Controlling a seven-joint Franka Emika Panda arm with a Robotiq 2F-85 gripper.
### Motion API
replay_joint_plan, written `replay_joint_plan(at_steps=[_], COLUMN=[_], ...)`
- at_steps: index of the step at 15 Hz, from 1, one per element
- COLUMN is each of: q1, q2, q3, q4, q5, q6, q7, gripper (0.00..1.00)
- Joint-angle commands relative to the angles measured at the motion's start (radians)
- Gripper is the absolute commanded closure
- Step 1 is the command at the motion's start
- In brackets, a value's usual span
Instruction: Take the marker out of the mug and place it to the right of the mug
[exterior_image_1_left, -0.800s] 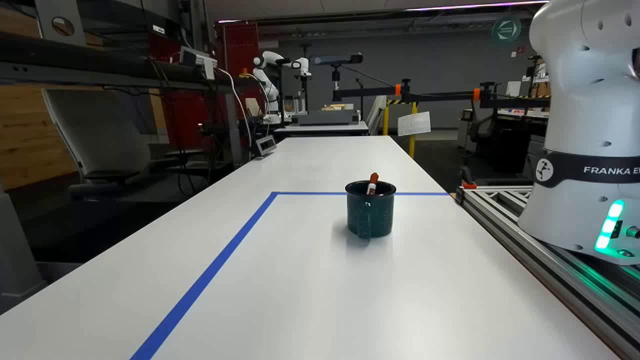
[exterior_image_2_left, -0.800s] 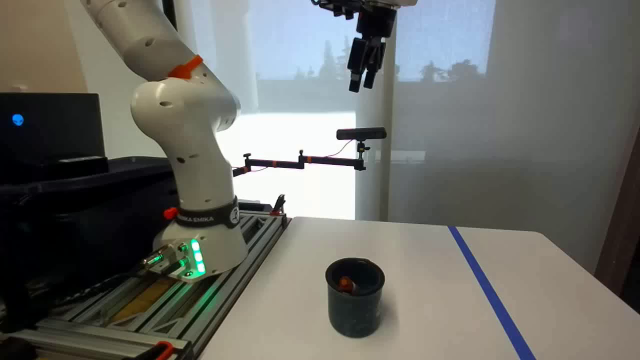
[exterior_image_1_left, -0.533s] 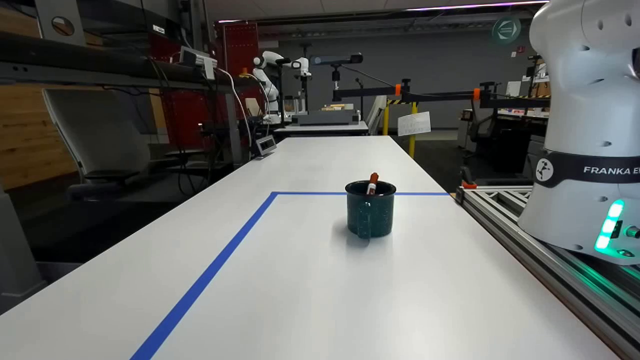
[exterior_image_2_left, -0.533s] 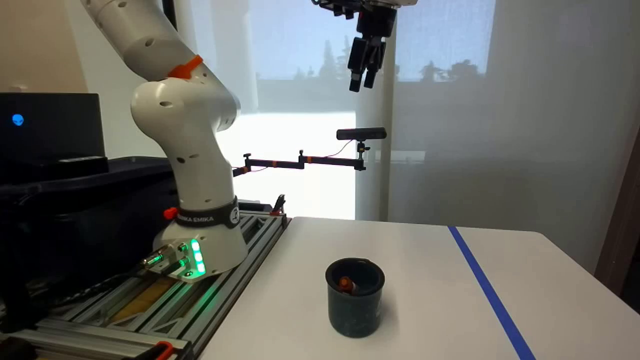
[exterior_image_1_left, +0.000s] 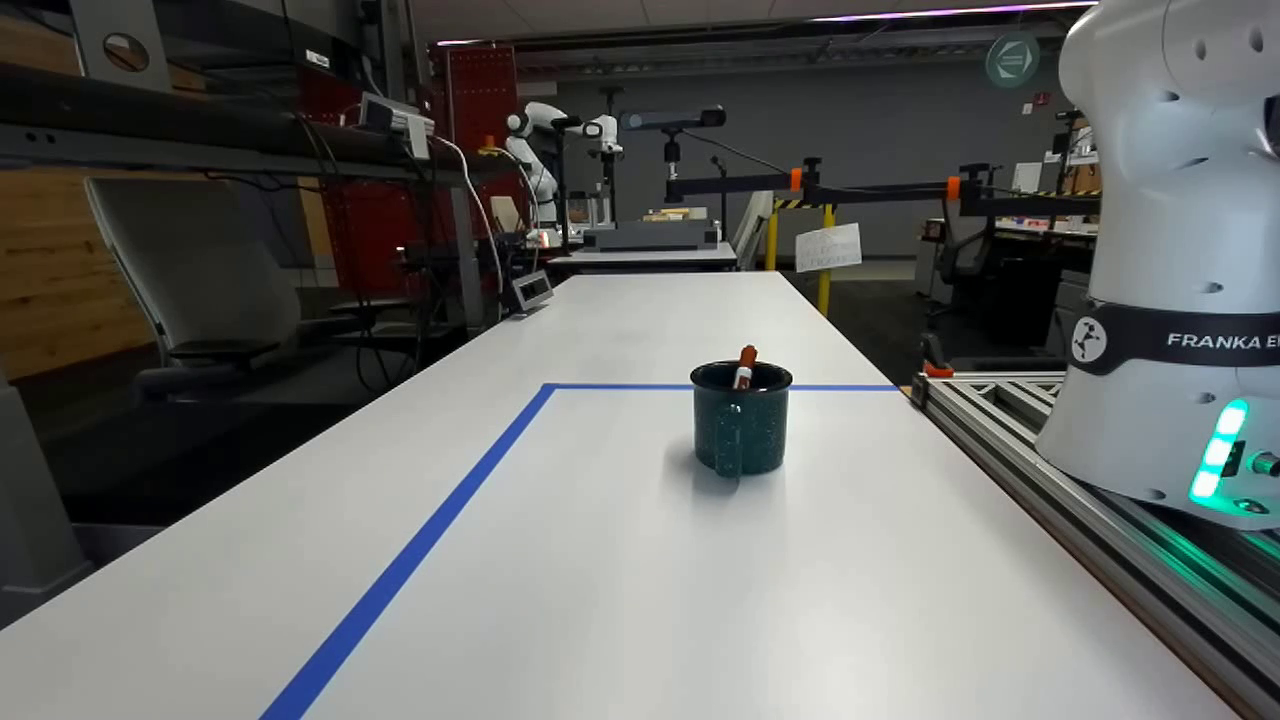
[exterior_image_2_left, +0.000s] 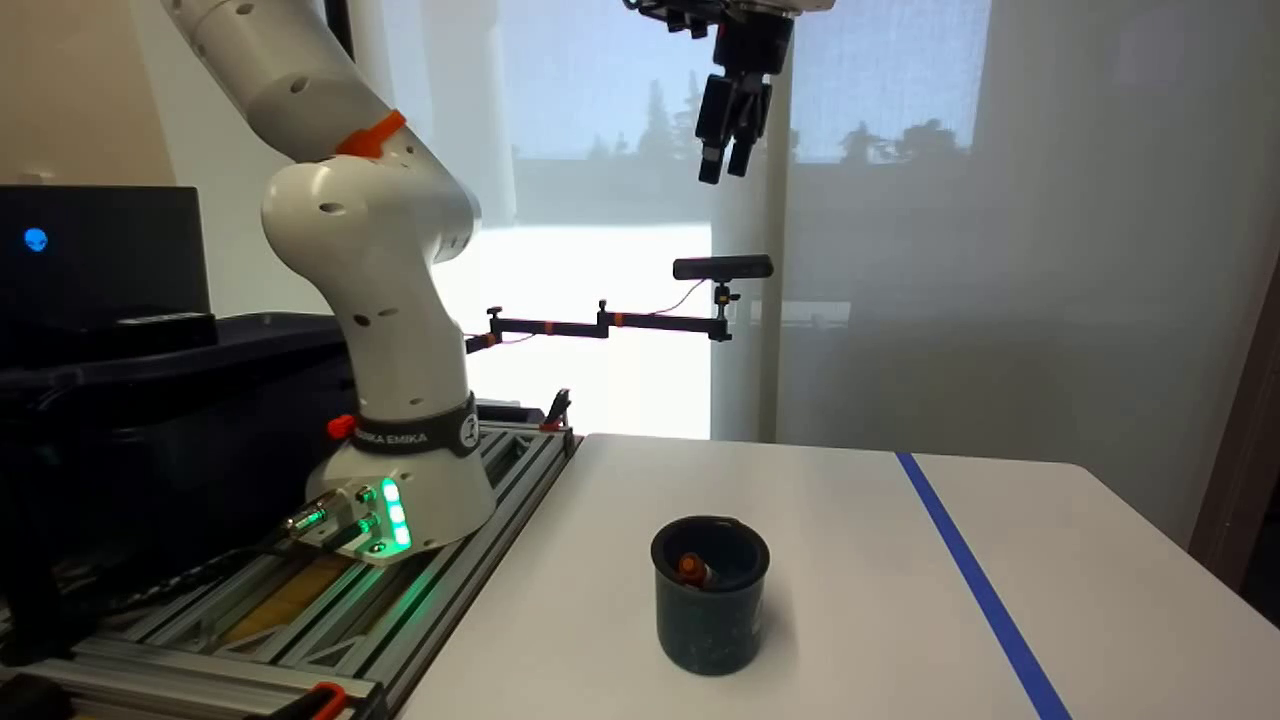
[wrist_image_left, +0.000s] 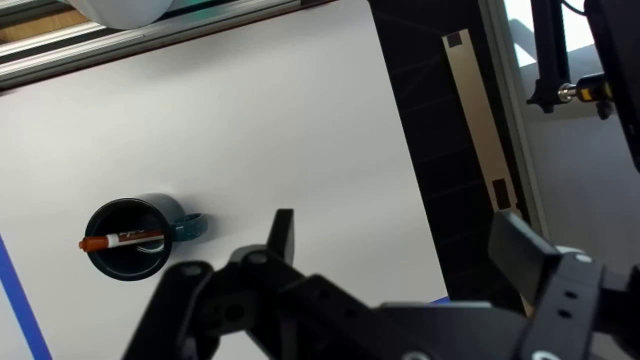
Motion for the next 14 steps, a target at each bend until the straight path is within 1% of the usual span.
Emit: replay_joint_plan(at_steps=[1,2,4,9,12,14], q1=[-0.005,-0.002,0.007,0.014,0.015,0.015], q2=[0.005,0.011,0.026,0.055,0.067,0.069], q3=[-0.002,-0.009,-0.035,-0.093,-0.122,-0.137], q4=[-0.009,-0.012,-0.019,-0.054,-0.099,-0.139], q5=[-0.037,-0.06,-0.111,-0.261,-0.358,-0.417], q6=[0.014,0.012,0.01,0.042,0.088,0.148], q7=[-0.086,-0.134,-0.272,-0.557,-0.694,-0.758], gripper=[0.0,0.0,0.0,0.0,0.0,0.0])
